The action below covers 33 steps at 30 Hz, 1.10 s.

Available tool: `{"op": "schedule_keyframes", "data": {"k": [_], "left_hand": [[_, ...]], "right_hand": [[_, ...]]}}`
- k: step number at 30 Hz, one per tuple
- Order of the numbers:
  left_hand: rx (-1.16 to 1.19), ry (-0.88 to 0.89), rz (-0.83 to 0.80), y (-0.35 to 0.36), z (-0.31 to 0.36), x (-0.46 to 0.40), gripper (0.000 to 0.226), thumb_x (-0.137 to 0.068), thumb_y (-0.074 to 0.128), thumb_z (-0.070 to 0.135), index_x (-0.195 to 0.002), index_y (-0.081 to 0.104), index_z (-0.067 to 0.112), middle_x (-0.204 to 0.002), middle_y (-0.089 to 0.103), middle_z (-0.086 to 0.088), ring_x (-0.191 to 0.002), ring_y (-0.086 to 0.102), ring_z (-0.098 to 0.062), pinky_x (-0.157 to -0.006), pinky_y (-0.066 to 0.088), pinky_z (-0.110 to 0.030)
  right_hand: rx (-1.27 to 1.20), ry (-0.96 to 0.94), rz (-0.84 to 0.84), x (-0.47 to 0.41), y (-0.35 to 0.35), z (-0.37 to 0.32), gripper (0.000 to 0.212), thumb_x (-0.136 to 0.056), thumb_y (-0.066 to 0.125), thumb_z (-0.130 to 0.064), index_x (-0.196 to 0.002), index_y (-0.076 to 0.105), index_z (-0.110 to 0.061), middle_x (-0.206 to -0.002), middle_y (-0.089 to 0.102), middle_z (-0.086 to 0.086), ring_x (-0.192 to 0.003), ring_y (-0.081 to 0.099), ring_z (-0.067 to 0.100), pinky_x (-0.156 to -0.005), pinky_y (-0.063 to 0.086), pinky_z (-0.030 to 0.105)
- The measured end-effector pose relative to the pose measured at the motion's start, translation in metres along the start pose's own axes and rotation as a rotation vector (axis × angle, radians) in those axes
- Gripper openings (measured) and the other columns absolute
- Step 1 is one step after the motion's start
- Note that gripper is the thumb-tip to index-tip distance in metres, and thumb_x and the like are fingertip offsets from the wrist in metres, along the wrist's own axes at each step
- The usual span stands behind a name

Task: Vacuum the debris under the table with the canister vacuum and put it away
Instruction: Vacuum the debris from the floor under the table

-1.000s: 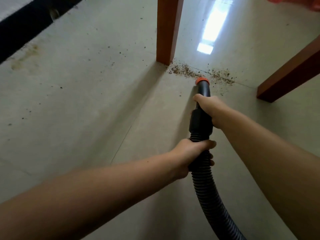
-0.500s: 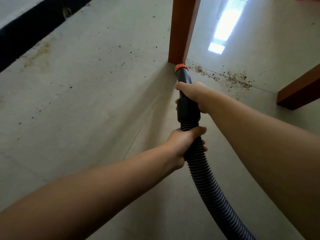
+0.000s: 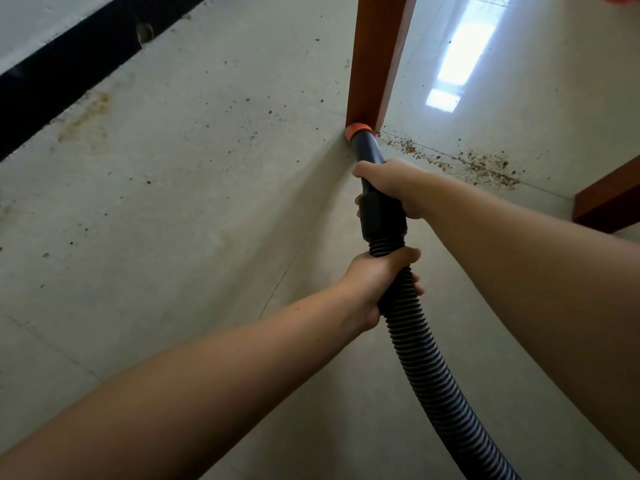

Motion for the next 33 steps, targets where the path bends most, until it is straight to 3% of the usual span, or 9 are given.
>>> {"op": "schedule_keyframes", "data": {"k": [8,11,15,17,19,22,26,30,33], "left_hand": [[0.051,0.038,0.050,-0.009,0.015,-0.003,0.016,-0.087,0.066,0.015,-0.095,0.056,0.006,-0.070,0.059,-0.007,-0.057,0.061,-0.020,-0.062,0.055,-0.031],[0.040,0.055,0.050,-0.011,0.024,-0.003,0.019,-0.087,0.066,0.017,-0.099,0.056,0.006,-0.072,0.060,-0.007,-0.059,0.062,-0.019,-0.062,0.054,-0.031],[0.049,0.064,0.027,-0.005,0.023,0.007,0.017,-0.087,0.066,0.018,-0.096,0.056,0.007,-0.073,0.060,-0.007,-0.062,0.062,-0.020,-0.065,0.055,-0.031],[0.057,0.067,0.012,0.002,0.014,0.018,0.015,-0.087,0.065,0.018,-0.095,0.056,0.009,-0.073,0.060,-0.007,-0.062,0.062,-0.019,-0.068,0.056,-0.032],[0.071,0.074,-0.003,0.006,0.004,0.030,0.015,-0.087,0.065,0.018,-0.095,0.055,0.009,-0.072,0.060,-0.006,-0.060,0.062,-0.018,-0.065,0.056,-0.029],[0.090,0.092,-0.033,0.006,-0.010,0.044,0.013,-0.088,0.063,0.019,-0.093,0.055,0.011,-0.071,0.060,-0.005,-0.059,0.062,-0.017,-0.061,0.056,-0.025],[0.082,0.096,-0.060,0.000,-0.014,0.050,0.013,-0.088,0.063,0.020,-0.092,0.055,0.011,-0.069,0.060,-0.004,-0.058,0.062,-0.017,-0.060,0.056,-0.025],[0.019,0.051,-0.105,-0.001,-0.011,0.045,0.014,-0.088,0.064,0.018,-0.095,0.055,0.009,-0.069,0.060,-0.005,-0.058,0.062,-0.018,-0.063,0.056,-0.030],[-0.044,0.039,-0.112,0.009,-0.007,0.036,0.015,-0.088,0.064,0.017,-0.095,0.054,0.009,-0.069,0.059,-0.006,-0.057,0.061,-0.019,-0.063,0.056,-0.031]], "right_hand": [[0.021,-0.070,-0.125,-0.001,0.011,-0.023,0.024,-0.090,0.056,-0.032,-0.086,0.043,-0.012,-0.093,0.067,0.013,-0.087,0.070,0.029,-0.085,0.057,0.042],[0.021,-0.069,-0.135,-0.001,0.011,-0.033,0.024,-0.092,0.055,-0.030,-0.085,0.042,-0.012,-0.080,0.065,0.009,-0.070,0.066,0.023,-0.074,0.059,0.035],[0.114,-0.029,-0.161,0.010,0.007,-0.035,0.028,-0.091,0.057,-0.034,-0.087,0.041,-0.012,-0.082,0.065,0.011,-0.069,0.067,0.024,-0.061,0.060,0.032],[0.152,-0.012,-0.204,0.022,0.006,-0.031,0.025,-0.093,0.055,-0.031,-0.091,0.043,-0.009,-0.078,0.065,0.012,-0.062,0.067,0.023,-0.049,0.058,0.029],[0.209,-0.029,-0.249,0.034,0.008,-0.026,0.026,-0.094,0.055,-0.029,-0.102,0.045,-0.006,-0.078,0.066,0.013,-0.060,0.067,0.024,-0.046,0.057,0.029],[0.258,-0.048,-0.289,0.047,0.015,-0.020,0.032,-0.094,0.055,-0.028,-0.114,0.045,-0.005,-0.079,0.067,0.013,-0.061,0.068,0.025,-0.051,0.059,0.030],[0.250,-0.035,-0.270,0.054,0.022,-0.018,0.027,-0.094,0.055,-0.029,-0.106,0.045,-0.006,-0.078,0.067,0.013,-0.064,0.068,0.026,-0.054,0.059,0.031],[0.143,0.011,-0.075,0.041,0.011,-0.004,0.030,-0.092,0.054,-0.034,-0.093,0.043,-0.007,-0.098,0.067,0.020,-0.092,0.069,0.037,-0.085,0.057,0.046],[0.016,0.065,0.057,0.030,-0.011,0.012,0.032,-0.088,0.056,-0.036,-0.085,0.044,-0.007,-0.109,0.066,0.022,-0.096,0.068,0.038,-0.089,0.055,0.048]]}}
Point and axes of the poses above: each hand's wrist, its own x-axis away from the middle knuckle, its own y-axis out of the palm, z = x × y, the point moved 1 cm from there along -x, towards the middle knuckle
